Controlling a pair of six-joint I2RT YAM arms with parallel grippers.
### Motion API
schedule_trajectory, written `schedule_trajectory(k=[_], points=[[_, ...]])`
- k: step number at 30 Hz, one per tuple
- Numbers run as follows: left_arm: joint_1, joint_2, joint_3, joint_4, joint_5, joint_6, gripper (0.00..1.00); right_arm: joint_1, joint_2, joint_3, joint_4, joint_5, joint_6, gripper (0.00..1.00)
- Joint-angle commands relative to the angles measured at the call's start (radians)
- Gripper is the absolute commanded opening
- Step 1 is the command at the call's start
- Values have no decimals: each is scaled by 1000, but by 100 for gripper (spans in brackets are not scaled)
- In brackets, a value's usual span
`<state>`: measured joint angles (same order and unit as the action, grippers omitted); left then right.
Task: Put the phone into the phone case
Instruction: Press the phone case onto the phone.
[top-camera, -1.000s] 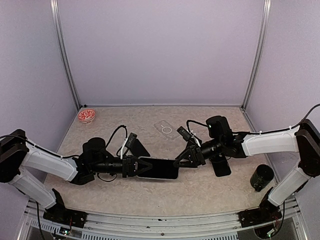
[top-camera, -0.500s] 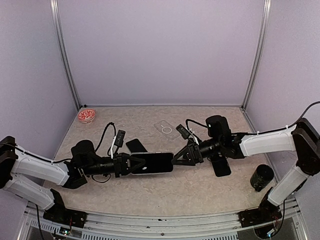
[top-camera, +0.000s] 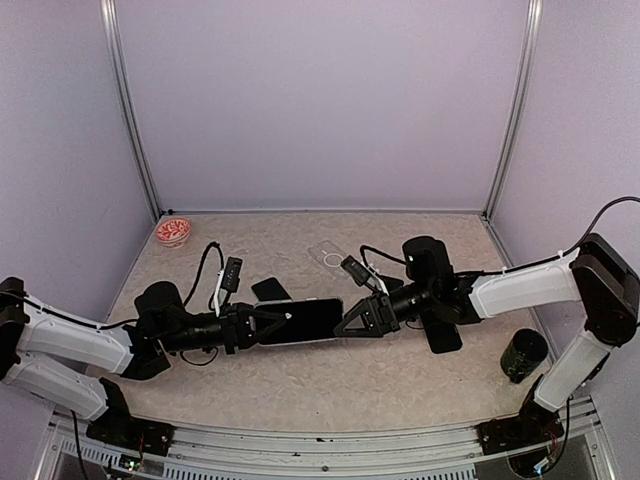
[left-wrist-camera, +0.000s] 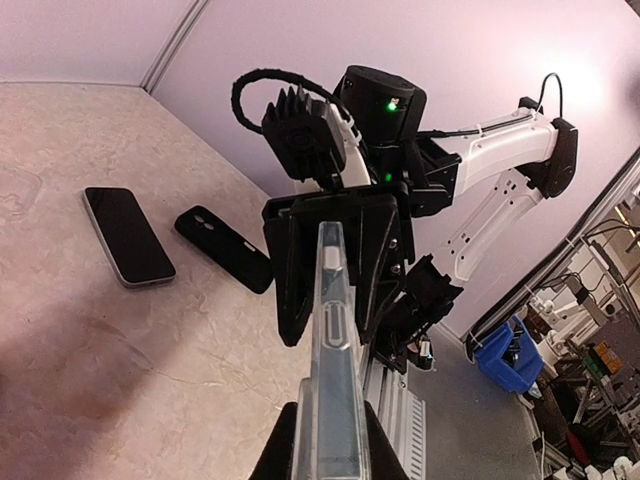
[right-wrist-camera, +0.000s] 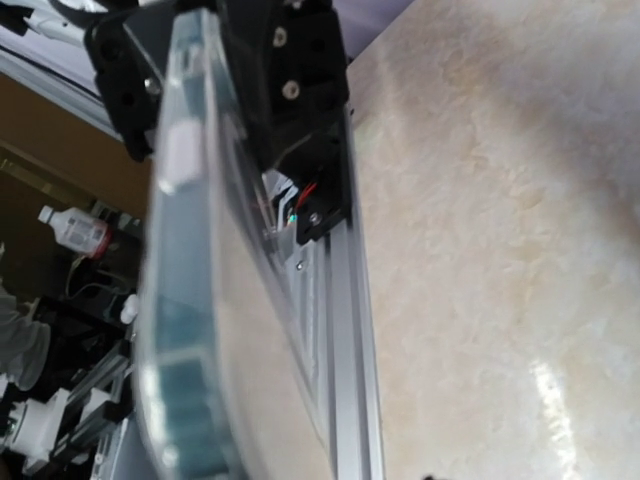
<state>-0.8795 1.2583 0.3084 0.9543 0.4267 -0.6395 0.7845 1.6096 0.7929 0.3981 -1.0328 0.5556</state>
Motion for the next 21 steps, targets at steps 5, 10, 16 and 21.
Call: schedule_trajectory(k=[5, 10, 16, 21], points=[[-4, -33, 0, 89, -16, 28, 0, 26, 38, 25, 45, -46, 24, 23], [-7, -41, 1, 68, -21, 41, 0, 27, 41, 34, 57, -61, 36, 3], [-17, -56, 12, 5, -43, 76, 0, 26, 41, 37, 79, -74, 60, 0], [-18, -69, 24, -44, -34, 88, 0, 26, 18, 66, -70, 0, -45, 24]])
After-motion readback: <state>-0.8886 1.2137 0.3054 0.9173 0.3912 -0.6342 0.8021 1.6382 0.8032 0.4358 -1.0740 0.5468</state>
